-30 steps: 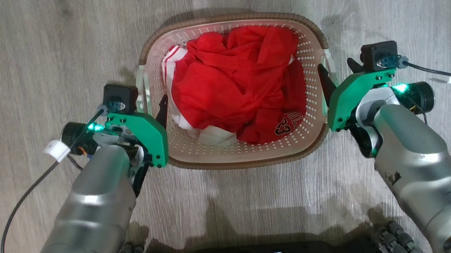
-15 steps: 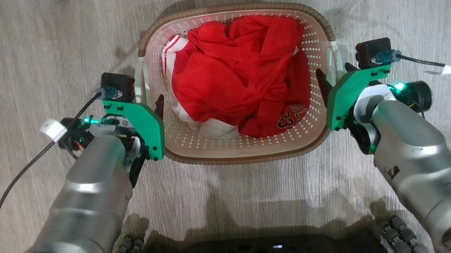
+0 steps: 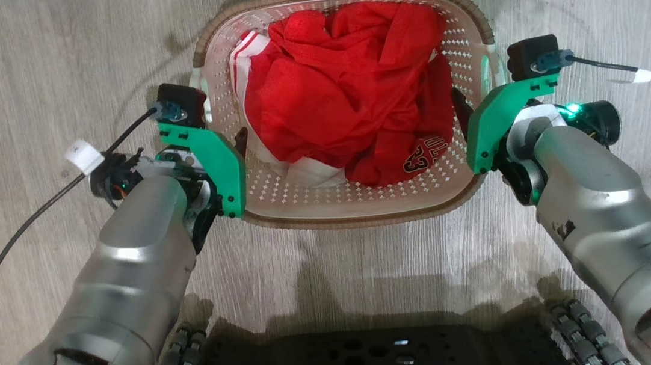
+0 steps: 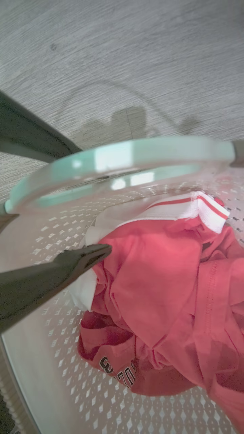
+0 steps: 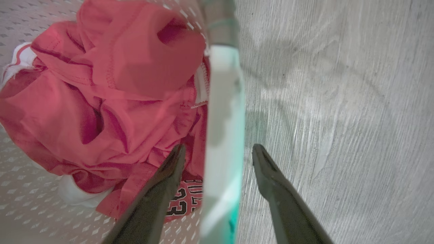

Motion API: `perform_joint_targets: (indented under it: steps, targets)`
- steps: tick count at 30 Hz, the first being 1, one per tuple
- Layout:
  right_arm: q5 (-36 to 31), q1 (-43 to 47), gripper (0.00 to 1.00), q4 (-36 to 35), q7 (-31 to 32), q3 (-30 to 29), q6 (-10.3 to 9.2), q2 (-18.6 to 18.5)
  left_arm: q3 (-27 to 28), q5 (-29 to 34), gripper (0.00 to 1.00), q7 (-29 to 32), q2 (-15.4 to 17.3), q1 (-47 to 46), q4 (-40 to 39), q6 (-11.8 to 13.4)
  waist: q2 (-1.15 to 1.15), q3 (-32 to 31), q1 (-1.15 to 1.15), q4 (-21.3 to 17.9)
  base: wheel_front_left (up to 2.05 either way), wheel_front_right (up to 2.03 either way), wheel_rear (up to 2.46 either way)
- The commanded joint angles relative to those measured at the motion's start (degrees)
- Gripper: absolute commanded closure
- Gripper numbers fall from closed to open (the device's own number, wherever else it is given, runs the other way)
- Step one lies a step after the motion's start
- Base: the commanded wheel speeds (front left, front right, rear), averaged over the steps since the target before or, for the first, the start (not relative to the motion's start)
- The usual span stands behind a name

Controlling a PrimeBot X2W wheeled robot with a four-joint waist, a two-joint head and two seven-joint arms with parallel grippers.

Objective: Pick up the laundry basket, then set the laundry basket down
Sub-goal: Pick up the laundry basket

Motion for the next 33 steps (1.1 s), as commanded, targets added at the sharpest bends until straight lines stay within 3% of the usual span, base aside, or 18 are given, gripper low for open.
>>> perform_joint_targets:
  steps: [1, 8, 21, 22, 23, 24, 25, 33]
  targets:
    - [0.63, 1.92, 0.00, -0.36, 0.10, 1.04, 0.41, 1.01, 0.41, -0.43, 0.00, 0.00, 1.31, 0.32, -0.54, 0.34, 0.00, 0.16, 0.00, 0.01, 0.00, 0.00, 0.00]
    - [4.27, 0.49, 0.00, 0.93, 1.27, 2.25, 0.41, 1.01, -3.81, -3.20, 0.00, 3.68, 1.31, -0.61, -1.52, 0.55, 0.00, 1.38, 0.00, 0.48, 0.00, 0.00, 0.00]
    - [7.48, -1.06, 0.00, 4.27, 0.47, 4.70, 0.41, 1.01, -8.53, -7.79, 0.00, 3.37, 1.31, -1.18, -2.62, 1.43, 0.00, 2.08, 0.00, 1.09, 0.00, 0.00, 0.00]
    - [7.83, -1.07, 0.30, 4.24, 0.54, 4.99, 0.41, 1.01, -8.60, -8.52, 0.00, 3.35, 1.31, -1.06, -2.76, 1.41, 0.00, 2.12, 0.00, 1.14, 0.00, 0.00, 0.00]
    - [8.18, -1.05, 0.62, 4.15, 0.73, 5.38, 0.41, 1.01, -8.78, -9.12, 0.15, 3.33, 1.31, -1.01, -2.86, 1.43, 0.00, 2.17, 0.00, 1.20, 0.00, 0.00, 0.00]
    - [8.50, -1.00, 1.00, 3.99, 1.06, 5.88, 0.41, 1.01, -9.06, -9.63, 0.61, 3.29, 1.31, -0.96, -3.02, 1.39, 0.00, 2.22, 0.00, 1.27, 0.00, 0.00, 0.00]
    - [8.83, -0.97, 1.00, 3.86, 1.27, 6.27, 0.41, 1.01, -9.32, -10.19, 1.00, 3.19, 1.31, -0.89, -3.23, 1.31, 0.00, 2.29, 0.00, 1.33, 0.00, 0.00, 0.00]
    - [10.37, -1.50, 1.00, 5.14, 0.80, 7.68, 0.41, 1.01, -12.35, -13.39, 1.00, 3.03, 1.31, -0.71, -3.90, 0.89, 0.00, 2.27, 0.00, 1.86, 0.00, 0.00, 0.00]
